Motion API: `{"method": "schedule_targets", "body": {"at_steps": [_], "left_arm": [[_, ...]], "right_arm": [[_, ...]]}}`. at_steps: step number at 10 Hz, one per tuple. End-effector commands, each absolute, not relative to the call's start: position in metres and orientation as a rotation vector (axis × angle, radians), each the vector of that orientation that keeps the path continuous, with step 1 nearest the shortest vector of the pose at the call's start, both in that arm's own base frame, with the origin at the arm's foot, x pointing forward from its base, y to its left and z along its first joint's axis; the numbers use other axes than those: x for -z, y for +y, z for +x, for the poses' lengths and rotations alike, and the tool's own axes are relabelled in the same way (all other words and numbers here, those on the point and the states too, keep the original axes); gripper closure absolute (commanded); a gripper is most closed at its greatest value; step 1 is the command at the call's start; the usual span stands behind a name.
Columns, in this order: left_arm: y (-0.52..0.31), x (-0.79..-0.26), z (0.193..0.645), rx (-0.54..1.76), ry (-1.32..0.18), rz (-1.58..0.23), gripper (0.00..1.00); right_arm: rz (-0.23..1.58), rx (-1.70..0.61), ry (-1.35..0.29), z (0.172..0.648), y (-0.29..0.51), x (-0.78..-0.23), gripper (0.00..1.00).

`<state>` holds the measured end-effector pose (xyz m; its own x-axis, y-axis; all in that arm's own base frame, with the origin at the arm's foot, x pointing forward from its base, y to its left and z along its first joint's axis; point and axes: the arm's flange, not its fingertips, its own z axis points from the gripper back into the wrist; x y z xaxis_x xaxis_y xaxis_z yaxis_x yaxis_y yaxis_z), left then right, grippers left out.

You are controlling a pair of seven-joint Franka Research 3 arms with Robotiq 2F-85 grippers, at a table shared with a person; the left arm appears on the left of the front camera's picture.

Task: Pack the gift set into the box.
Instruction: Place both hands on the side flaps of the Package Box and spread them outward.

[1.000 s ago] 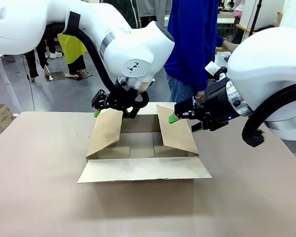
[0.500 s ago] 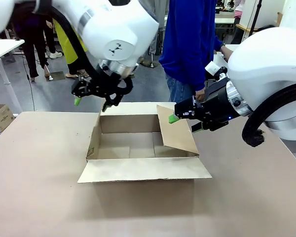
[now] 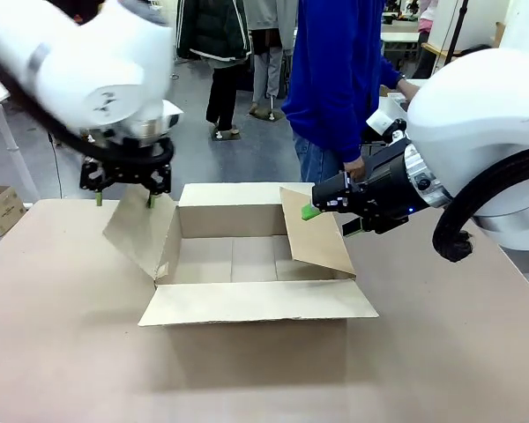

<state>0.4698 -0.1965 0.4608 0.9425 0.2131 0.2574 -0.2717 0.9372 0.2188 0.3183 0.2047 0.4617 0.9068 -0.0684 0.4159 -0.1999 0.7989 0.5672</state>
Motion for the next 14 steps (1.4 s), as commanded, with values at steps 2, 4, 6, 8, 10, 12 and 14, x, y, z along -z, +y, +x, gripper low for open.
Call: {"method": "schedule_targets", "body": {"at_steps": [2, 4, 6, 8, 10, 12, 14], "left_arm": [[-0.117, -0.434, 0.448, -0.087, -0.177, -0.072, 0.0], [-0.078, -0.408, 0.452, 0.025, -0.115, -0.296, 0.0], [-0.114, -0.432, 0.458, -0.135, -0.246, -0.058, 0.0], [-0.114, -0.432, 0.458, -0.135, -0.246, -0.058, 0.0], [-0.114, -0.432, 0.458, -0.135, -0.246, -0.058, 0.0], [-0.114, -0.432, 0.458, -0.135, -0.246, -0.058, 0.0], [-0.114, -0.432, 0.458, -0.135, -0.246, -0.058, 0.0]], "right_arm": [[0.638, -0.072, -0.425, 0.319, 0.202, -0.466, 0.0], [0.638, -0.072, -0.425, 0.319, 0.202, -0.466, 0.0], [0.638, -0.072, -0.425, 0.319, 0.202, -0.466, 0.0], [0.638, -0.072, -0.425, 0.319, 0.202, -0.466, 0.0], [0.525, -0.127, -0.413, 0.333, 0.241, -0.482, 0.0], [0.234, -0.139, -0.332, 0.371, 0.322, -0.511, 0.0], [0.03, -0.031, -0.273, 0.392, 0.354, -0.51, 0.0]]}}
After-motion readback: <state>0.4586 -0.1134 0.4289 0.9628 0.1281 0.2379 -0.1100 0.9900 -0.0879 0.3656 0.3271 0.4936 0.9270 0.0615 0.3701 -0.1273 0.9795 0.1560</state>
